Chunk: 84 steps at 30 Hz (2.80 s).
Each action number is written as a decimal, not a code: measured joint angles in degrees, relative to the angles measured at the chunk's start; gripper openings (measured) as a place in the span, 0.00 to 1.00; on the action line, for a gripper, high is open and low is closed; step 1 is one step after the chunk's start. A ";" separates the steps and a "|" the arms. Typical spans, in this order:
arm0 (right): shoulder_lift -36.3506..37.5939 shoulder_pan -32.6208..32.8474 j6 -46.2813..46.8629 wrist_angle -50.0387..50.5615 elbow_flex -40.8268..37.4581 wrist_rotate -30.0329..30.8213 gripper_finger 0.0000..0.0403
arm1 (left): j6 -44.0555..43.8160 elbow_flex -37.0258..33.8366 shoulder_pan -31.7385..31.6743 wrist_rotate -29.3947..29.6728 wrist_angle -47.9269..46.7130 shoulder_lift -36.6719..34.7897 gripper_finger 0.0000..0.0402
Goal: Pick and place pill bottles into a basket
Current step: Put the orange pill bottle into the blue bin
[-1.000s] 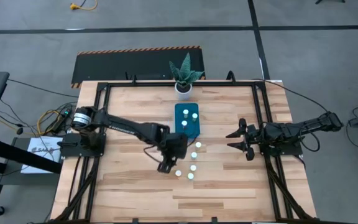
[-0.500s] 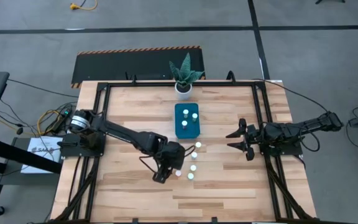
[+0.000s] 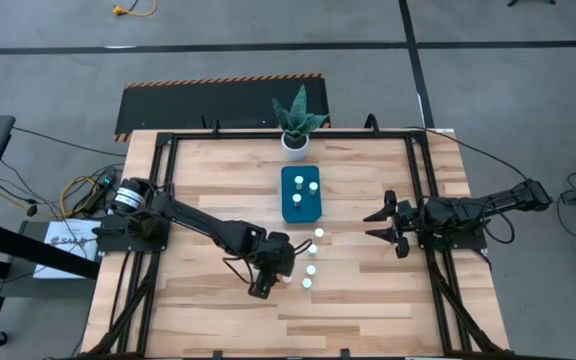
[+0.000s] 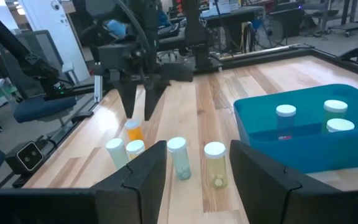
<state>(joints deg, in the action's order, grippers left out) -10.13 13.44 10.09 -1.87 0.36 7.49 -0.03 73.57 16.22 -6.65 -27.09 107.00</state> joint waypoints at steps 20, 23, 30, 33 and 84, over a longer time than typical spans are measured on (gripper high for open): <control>0.00 -0.01 0.00 0.00 0.00 0.00 0.42 | -0.34 -3.31 1.52 4.19 11.66 0.02 0.41; 0.00 0.02 0.00 0.00 0.00 0.00 0.42 | 0.60 -3.31 1.54 4.45 11.64 0.00 0.41; 0.00 0.00 0.00 0.00 0.00 0.00 0.42 | -0.39 -6.39 1.56 4.40 16.13 0.01 0.41; 0.00 0.01 0.00 0.01 0.00 0.00 0.42 | -0.60 -6.99 1.54 4.91 17.11 0.00 0.41; 0.02 0.02 0.00 -0.02 0.02 0.02 0.42 | -2.89 6.50 -27.48 9.13 8.20 -5.68 0.27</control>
<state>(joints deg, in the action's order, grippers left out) -10.11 13.45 10.09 -1.89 0.38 7.51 -2.91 80.07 -11.26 2.48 -18.89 101.32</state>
